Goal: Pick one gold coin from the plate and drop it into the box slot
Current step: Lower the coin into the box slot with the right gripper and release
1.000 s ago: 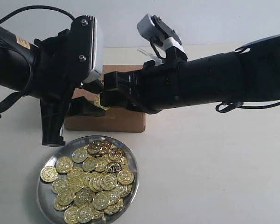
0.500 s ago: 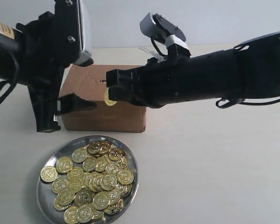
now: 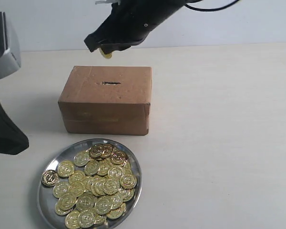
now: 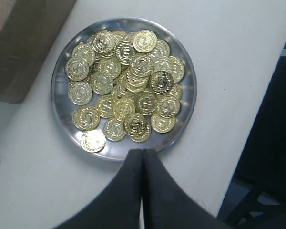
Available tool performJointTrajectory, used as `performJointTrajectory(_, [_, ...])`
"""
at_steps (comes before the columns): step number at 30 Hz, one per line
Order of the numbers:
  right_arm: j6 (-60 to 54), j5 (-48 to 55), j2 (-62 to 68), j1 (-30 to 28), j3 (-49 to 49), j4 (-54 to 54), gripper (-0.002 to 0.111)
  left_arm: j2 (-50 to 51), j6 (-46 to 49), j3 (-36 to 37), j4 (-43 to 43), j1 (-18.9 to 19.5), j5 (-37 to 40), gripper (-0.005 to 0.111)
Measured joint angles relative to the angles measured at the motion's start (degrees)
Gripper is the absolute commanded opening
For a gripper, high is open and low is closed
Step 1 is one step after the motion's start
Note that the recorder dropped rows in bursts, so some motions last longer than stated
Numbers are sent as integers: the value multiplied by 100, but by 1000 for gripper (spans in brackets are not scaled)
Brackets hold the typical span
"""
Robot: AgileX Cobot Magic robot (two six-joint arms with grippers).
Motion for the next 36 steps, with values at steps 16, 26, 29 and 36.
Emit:
performJointTrajectory(16, [-1260,2069,1774,-49,-2488,-777,0,-363,-43,0,-36,0,125,0])
performJointTrajectory(26, [-1771,2157,1834,-196,-2511,-420,0,-365,-43,0,-61,0,125,0])
performJointTrajectory(29, [-1861,2171,1911,-196,-2511,-338,0,-365,-43,0,-61,0,125,0])
performJointTrajectory(36, [-1872,2207,2113,-196,-2511,-289,0,-365,-43,0,-61,0,125,0])
